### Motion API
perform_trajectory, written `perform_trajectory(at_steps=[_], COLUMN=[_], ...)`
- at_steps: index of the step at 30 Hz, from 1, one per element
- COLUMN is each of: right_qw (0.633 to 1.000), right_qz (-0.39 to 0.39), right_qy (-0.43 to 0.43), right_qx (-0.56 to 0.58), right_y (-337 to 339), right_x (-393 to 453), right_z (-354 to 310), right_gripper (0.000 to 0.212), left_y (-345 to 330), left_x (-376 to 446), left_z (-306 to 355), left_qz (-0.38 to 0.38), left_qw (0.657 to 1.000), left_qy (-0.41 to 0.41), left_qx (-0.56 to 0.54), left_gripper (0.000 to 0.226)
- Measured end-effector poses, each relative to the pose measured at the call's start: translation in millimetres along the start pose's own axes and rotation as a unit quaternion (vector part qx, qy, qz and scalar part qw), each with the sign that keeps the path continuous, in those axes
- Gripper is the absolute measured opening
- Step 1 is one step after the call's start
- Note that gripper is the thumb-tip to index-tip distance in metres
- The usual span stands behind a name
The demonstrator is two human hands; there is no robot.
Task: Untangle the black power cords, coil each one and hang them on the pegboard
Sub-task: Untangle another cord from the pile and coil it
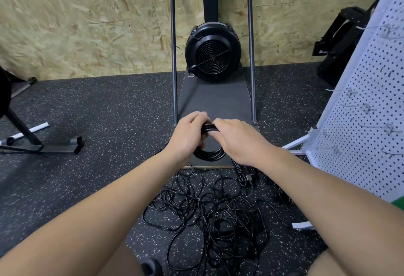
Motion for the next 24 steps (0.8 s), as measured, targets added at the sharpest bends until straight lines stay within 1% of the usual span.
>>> perform_trajectory(at_steps=[2,3,5,7,9,12,14,16,17,19,20,22,24], right_qw=[1.0,1.0,0.999,0.998,0.997,0.993,0.988,0.985,0.983,0.98,0.982,0.992,0.998], right_qz=[0.008,0.007,0.007,0.012,0.02,0.031,0.032,0.032,0.036,0.055,0.061,0.057,0.041], right_qy=[-0.002,-0.006,-0.017,-0.022,-0.03,-0.02,-0.004,0.005,0.004,-0.001,0.001,0.025,0.044], right_qx=[0.012,0.017,0.032,0.049,0.068,0.112,0.152,0.171,0.182,0.194,0.18,0.112,0.034], right_y=[1.2,0.9,-0.7,-2.6,-4.0,-3.3,-2.9,-1.3,0.4,4.5,7.1,10.7,9.2], right_x=[-0.5,-1.2,-2.8,-4.1,-6.0,-5.9,-4.6,-4.8,-5.0,-4.9,-5.0,-6.0,-6.4], right_z=[-0.7,0.8,6.1,9.7,11.5,9.6,8.0,6.9,7.5,8.6,8.0,1.5,-5.0], right_gripper=[0.03,0.029,0.028,0.029,0.031,0.03,0.029,0.027,0.029,0.039,0.044,0.046,0.041], left_y=[-1.0,-2.4,-6.5,-9.3,-10.8,-7.0,-0.6,4.8,6.4,7.1,6.5,4.4,1.9], left_x=[0.2,-0.1,-2.4,-6.7,-12.2,-14.8,-11.3,-7.4,-6.5,-4.5,-3.1,-1.8,-2.3], left_z=[3.3,3.3,0.1,-3.8,-3.3,3.4,6.6,6.8,5.8,0.7,-3.0,-10.7,-16.2], left_qz=[-0.01,-0.017,-0.034,-0.04,-0.032,-0.013,0.005,0.02,0.025,0.034,0.037,0.041,0.039], left_qw=[0.999,0.999,0.998,0.999,0.998,0.996,0.997,0.997,0.998,0.998,0.997,0.995,0.997], left_qy=[-0.022,-0.028,-0.033,-0.036,-0.052,-0.077,-0.076,-0.069,-0.065,-0.05,-0.04,-0.016,0.01], left_qx=[0.023,0.032,0.032,0.006,-0.026,-0.034,-0.021,-0.002,0.004,0.028,0.054,0.094,0.066], left_gripper=[0.041,0.044,0.044,0.04,0.034,0.034,0.035,0.029,0.026,0.024,0.024,0.024,0.021])
Point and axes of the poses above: each hand's wrist, its own x-axis towards the middle knuckle, its own y-axis out of the back of the hand, z = x × y, the point moved 8 cm from there along x, towards the middle knuckle, and after that the axes turned 3 degrees about y, right-handed, at the moved point
